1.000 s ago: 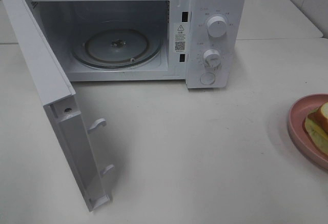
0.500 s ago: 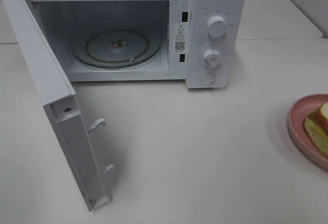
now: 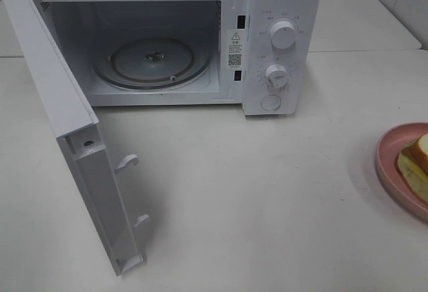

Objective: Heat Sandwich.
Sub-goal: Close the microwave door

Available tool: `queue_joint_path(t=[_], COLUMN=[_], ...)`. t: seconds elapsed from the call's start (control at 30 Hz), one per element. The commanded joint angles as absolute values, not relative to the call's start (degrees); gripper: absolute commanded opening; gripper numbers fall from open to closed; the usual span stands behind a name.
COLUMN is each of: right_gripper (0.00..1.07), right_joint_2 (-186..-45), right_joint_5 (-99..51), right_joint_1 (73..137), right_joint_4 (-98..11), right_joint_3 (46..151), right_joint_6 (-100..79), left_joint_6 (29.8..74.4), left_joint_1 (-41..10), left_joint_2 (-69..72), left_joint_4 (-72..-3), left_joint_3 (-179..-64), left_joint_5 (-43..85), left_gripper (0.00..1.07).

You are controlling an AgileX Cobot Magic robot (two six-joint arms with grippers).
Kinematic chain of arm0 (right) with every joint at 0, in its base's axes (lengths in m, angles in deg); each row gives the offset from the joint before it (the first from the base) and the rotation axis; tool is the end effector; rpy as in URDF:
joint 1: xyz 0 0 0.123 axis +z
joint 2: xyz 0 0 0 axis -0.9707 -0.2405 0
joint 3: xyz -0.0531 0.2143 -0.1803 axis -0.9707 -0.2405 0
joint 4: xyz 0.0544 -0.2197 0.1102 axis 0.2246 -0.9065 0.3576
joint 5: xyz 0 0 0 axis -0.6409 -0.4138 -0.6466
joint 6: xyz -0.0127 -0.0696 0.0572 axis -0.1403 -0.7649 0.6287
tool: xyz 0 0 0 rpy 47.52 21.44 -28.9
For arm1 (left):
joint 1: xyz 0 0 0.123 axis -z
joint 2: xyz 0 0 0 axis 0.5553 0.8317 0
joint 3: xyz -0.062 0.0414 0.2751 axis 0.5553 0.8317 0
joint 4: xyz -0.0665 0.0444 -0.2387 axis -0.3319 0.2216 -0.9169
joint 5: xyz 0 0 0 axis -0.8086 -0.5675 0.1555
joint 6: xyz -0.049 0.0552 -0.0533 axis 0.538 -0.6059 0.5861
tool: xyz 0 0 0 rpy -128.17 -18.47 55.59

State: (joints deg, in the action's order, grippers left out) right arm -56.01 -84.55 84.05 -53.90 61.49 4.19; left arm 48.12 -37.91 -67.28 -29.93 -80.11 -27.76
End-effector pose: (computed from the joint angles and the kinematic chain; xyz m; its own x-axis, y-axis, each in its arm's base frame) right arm 0.0213 -0.0105 0.2913 -0.4971 0.0068 -0.8677 0.0268 0.9996 -0.0075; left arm -0.0041 -0.0099 0.2795 -0.4260 0.0424 -0.9037 0.0535 0.9983 0.0217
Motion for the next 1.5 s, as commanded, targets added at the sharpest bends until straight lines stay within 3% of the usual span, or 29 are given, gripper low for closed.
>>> queue_joint_path(t=[0.03,0.33,1.5], right_gripper=[0.77,0.77,0.77], right_joint_2=[-53.2,-45.24,-45.24], right_joint_5=[-85.41,-86.96,-86.96], right_joint_1=[81.76,75.91,76.03], right_joint_4=[-51.49,-48.46,-48.0], right_joint_3=[61.26,60.05,60.05], right_joint_6=[2.87,-2.23,-2.97], left_joint_6=[48.41,48.41,48.41], left_joint_1=[-37.97,-37.97,-37.97], left_joint_2=[-68.54,-68.54,-68.48], left_joint_4=[-30.04,-30.04,-30.04], left_joint_3=[-79.88,-79.88,-79.88], left_joint_5=[-27.36,-27.36,-27.36], left_gripper=[1.03,1.03,1.03])
